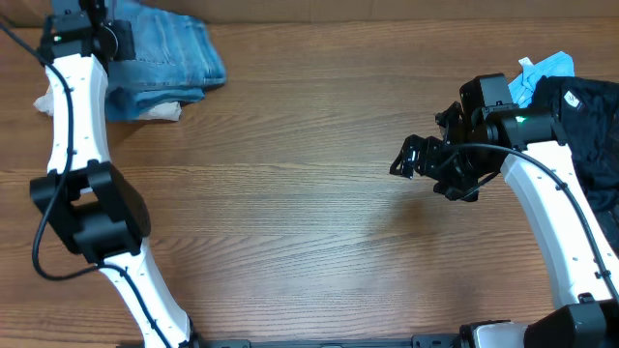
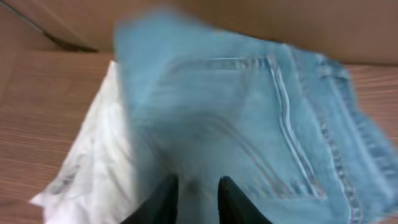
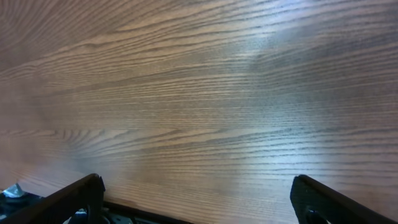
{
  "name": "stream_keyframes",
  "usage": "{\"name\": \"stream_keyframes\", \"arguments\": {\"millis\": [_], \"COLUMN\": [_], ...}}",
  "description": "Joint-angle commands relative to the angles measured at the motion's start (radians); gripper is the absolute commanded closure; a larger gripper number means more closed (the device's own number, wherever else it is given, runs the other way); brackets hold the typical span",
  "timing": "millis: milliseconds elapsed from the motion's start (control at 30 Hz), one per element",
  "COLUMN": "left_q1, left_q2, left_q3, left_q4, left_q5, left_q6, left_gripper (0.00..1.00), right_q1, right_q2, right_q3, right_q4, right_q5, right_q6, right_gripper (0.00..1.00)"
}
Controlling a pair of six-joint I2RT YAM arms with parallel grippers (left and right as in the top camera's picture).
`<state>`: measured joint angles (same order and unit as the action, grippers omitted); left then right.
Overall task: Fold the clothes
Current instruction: 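Release the jeans and lift the left gripper away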
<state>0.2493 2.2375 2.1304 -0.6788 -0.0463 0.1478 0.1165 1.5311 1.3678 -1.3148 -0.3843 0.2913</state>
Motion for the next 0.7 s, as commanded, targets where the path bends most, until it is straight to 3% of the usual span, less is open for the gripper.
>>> {"name": "stream_keyframes", "arguments": {"millis": [0,200,333,400,500,667], "left_q1": [0.021,0.05,0.066,0.072,0.092,0.148], "left_q2": [0.029,0.037,0.037,0.034,0.026,0.027], "left_q3": [0.027,0.027,0.027,0.029,0.035,0.038], "left_q4": [0.032,0.064,0.034,0.014,-0.029,-0.116], "left_q5": [-0.016,-0.016,-0.016,-0.017,-0.009,0.106], "left_q6": [-0.014,-0.014,-0.034,-0.054,-0.127,-0.221], "left_gripper": [0.75,0.75,0.51,0.51,0.41,0.18], "right_q1": [-0.006,-0.006,-0.006,-0.006,-0.006,-0.006], "right_q2": [-0.003,-0.003,-0.003,-0.003,-0.003,-0.003], "right_q3": [0.019,0.019,0.019,0.019,0.019,0.019], "right_q4": [-0.001,-0.001,0.0,0.0,-0.001,0.0], "right_q5": [0.01,0.01,0.01,0.01,0.01,0.01], "right_q6": [-0.003,-0.003,-0.003,-0.003,-0.003,-0.004], "right_gripper": [0.0,0.0,0.0,0.0,0.0,0.0]}}
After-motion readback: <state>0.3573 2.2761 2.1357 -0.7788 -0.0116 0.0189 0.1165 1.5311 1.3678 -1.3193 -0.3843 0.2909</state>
